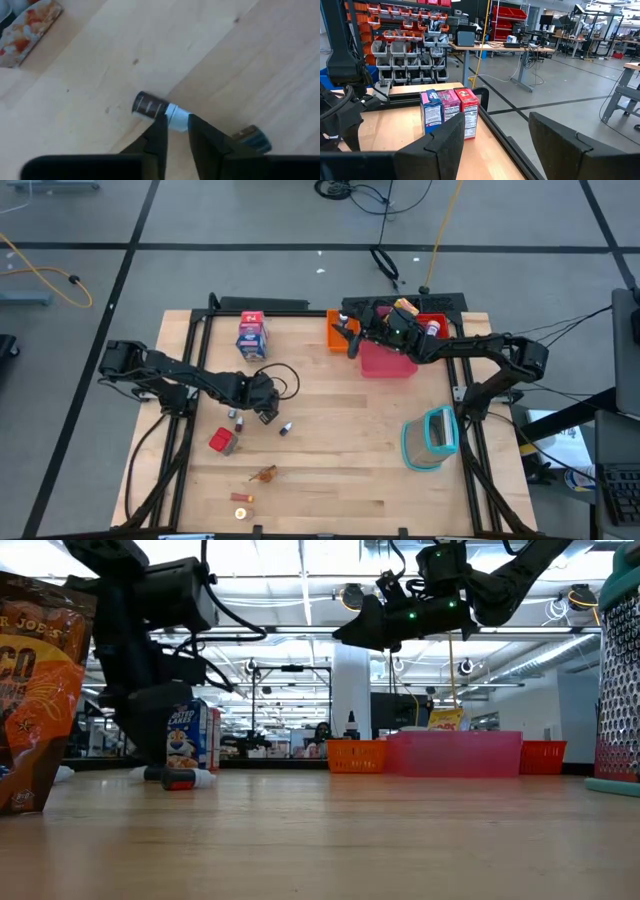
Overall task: Pick & Place Kitchen Items
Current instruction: Put the small brown food coloring bottle into the orange bin
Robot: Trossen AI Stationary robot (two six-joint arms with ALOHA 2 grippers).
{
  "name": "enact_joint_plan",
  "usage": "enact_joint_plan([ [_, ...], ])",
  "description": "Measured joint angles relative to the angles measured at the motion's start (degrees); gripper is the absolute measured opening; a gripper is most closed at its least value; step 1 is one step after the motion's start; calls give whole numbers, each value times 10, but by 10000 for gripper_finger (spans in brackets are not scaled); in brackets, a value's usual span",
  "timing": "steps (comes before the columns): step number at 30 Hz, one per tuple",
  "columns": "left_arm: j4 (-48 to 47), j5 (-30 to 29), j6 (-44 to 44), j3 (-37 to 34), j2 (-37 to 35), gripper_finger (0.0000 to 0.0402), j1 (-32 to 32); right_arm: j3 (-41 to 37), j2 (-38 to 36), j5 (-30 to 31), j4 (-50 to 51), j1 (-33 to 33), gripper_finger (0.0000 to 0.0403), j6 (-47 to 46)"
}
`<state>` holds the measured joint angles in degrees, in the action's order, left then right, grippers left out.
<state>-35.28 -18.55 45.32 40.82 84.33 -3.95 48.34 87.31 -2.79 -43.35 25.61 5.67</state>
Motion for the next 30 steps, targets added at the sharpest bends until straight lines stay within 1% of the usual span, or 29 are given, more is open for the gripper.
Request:
enact_joint_plan([
  [5, 32, 0, 0, 0, 0, 53, 14, 0, 0, 0, 0, 0, 212, 0],
  [7, 33, 0, -8, 0, 0, 53, 20, 0, 0, 0, 0, 0, 212, 0],
  [9, 33, 0, -35, 0, 0, 61, 25, 0, 0, 0, 0, 0, 212, 0],
  [13, 35, 0, -147, 0, 0, 93, 28, 0, 0, 0, 1, 0, 212, 0],
  [20, 34, 4, -273, 0, 0, 180, 33, 0, 0, 0, 4, 0, 212, 0],
  [23, 31, 5, -346, 0, 0, 211, 33, 0, 0, 0, 5, 0, 212, 0],
  [27, 7, 4, -464, 0, 0, 232, 34, 0, 0, 0, 14, 0, 212, 0],
  [30, 8, 4, -518, 0, 0, 233, 42, 0, 0, 0, 26, 0, 212, 0],
])
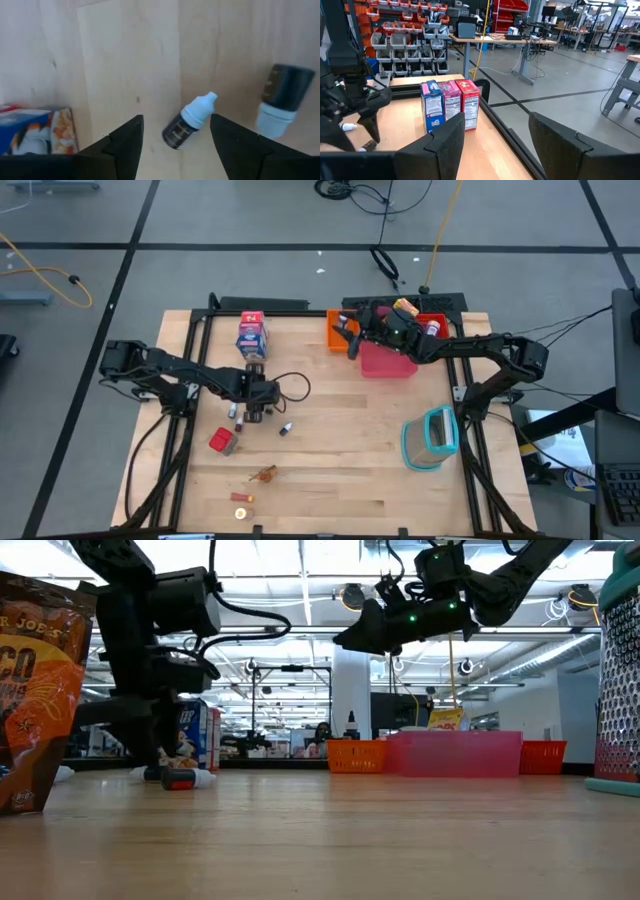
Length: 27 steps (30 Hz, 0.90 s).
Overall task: Pick & Place Kitchen Items
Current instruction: Put the small brown food coloring bottle into the orange bin
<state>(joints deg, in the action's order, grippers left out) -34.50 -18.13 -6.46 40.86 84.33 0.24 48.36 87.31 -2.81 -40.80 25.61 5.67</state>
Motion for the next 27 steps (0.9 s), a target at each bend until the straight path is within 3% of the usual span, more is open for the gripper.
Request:
enact_joint_plan([
  [4, 2, 1, -22, 0, 0, 222, 22, 0, 0, 0, 0, 0, 212, 1],
  [7, 7, 34, -31, -3, 0, 208, 38, 0, 0, 0, 0, 0, 212, 6],
  [14, 92, 82, -55, -66, -5, 159, 60, 0, 0, 0, -1, 0, 212, 10],
  [22, 92, 101, -15, -70, -4, 39, 61, 0, 0, 0, -1, 0, 212, 9],
  [27, 87, 94, 39, -55, 0, 35, 59, 0, 0, 0, 8, 0, 212, 8],
])
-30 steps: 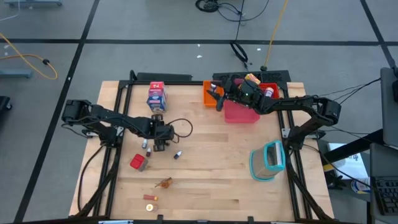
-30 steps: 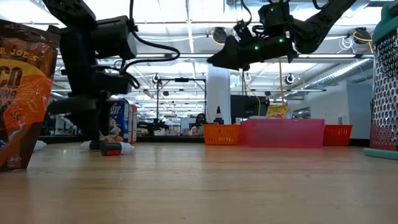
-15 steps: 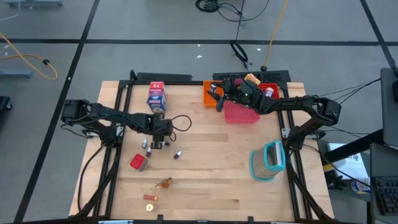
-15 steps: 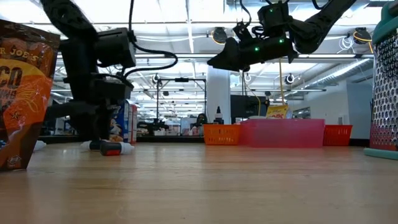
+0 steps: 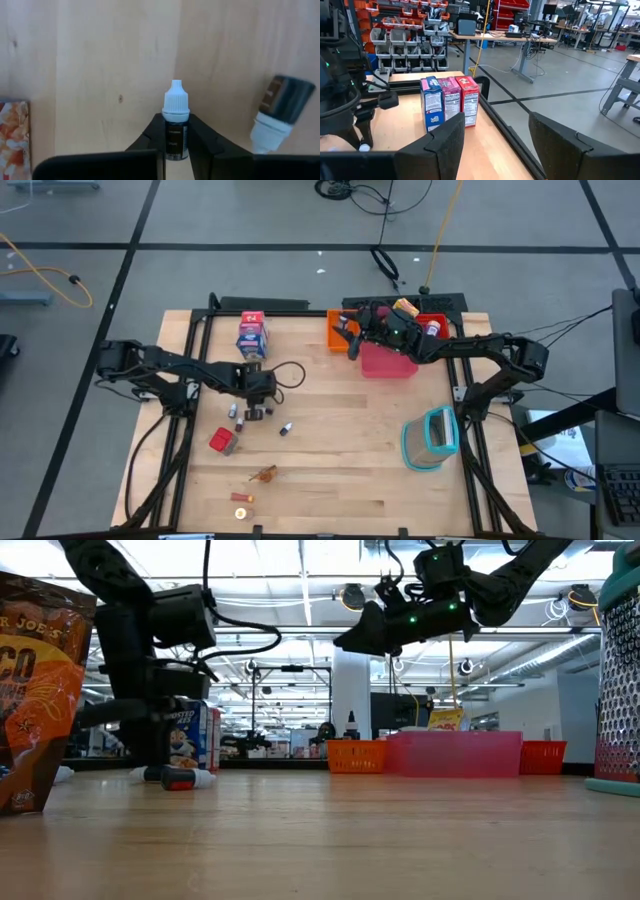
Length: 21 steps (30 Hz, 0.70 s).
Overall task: Pick & Place Kitchen Items
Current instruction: Put the small brown food coloring bottle into the orange bin
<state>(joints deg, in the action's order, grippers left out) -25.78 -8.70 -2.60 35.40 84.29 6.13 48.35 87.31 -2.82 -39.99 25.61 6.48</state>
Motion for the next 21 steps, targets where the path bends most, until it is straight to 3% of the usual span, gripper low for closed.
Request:
enact_joint_plan([
  [7, 17, -14, 33, 44, 3, 47, -8, 0, 0, -7, 4, -5, 212, -28],
  [11, 66, -22, 30, 63, 3, 35, -9, 0, 0, -73, 4, -17, 212, -27],
  [21, 295, -39, -12, 91, 1, 40, -9, 0, 0, -98, 4, -58, 192, -22],
])
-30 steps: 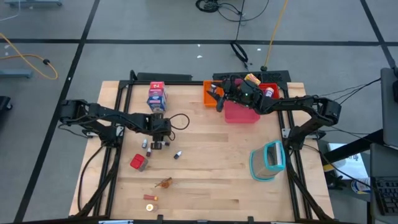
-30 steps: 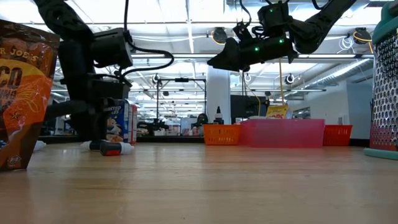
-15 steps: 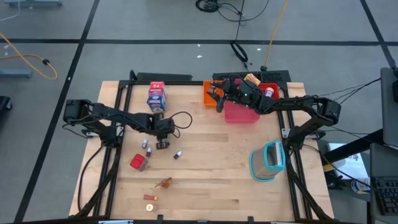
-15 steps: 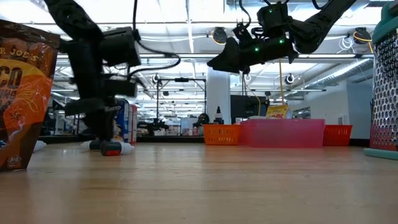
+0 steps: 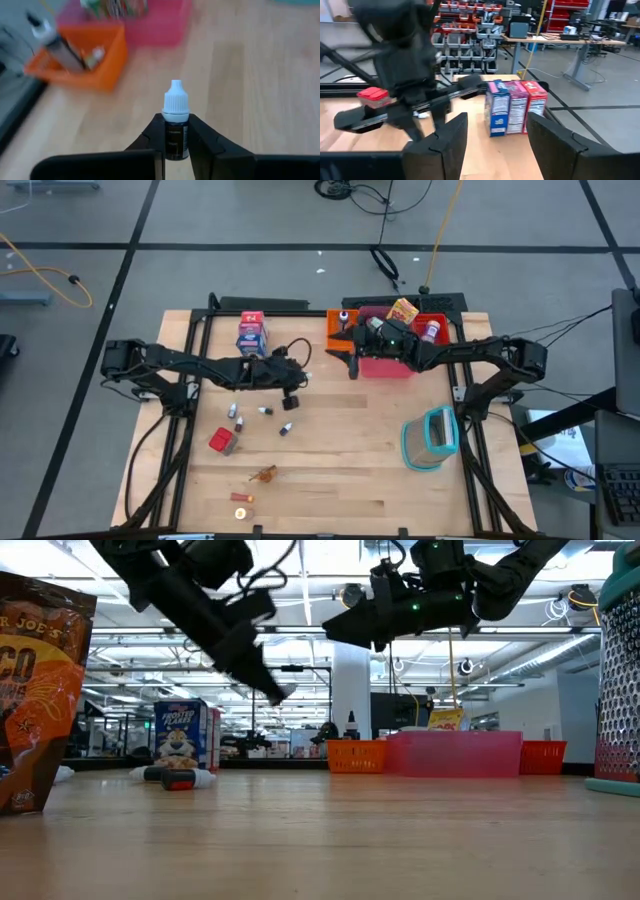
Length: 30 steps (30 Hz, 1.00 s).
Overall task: Pick & Place Kitchen Items
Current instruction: Put the small brown food coloring bottle into the orange bin
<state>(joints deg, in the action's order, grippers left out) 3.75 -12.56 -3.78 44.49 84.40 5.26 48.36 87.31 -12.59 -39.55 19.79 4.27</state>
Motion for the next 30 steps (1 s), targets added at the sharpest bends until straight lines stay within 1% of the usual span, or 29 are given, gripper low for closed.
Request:
enact_joint_plan([
  [3, 62, 0, -11, 0, 0, 38, 4, 0, 0, -1, 0, -9, 185, 1],
  [9, 169, -10, -14, 0, 0, 53, 11, 0, 0, -1, 0, -25, 185, -1],
  [14, 240, -10, -35, 0, 0, 44, 11, 0, 0, 4, -7, -36, 186, -5],
  [18, 277, -6, -39, 0, 0, 41, 11, 0, 0, 4, -30, -47, 183, -5],
  [22, 294, -5, -40, 0, 0, 52, 11, 0, 0, 4, -40, -50, 176, -11],
  [24, 295, -5, -40, 0, 0, 54, 11, 0, 0, 5, -44, -49, 165, -21],
  [26, 294, -5, -40, 0, 0, 54, 11, 0, 0, 5, -44, -49, 146, -21],
  [30, 294, -3, -40, 0, 0, 45, 11, 0, 0, 4, -48, -50, 82, -17],
])
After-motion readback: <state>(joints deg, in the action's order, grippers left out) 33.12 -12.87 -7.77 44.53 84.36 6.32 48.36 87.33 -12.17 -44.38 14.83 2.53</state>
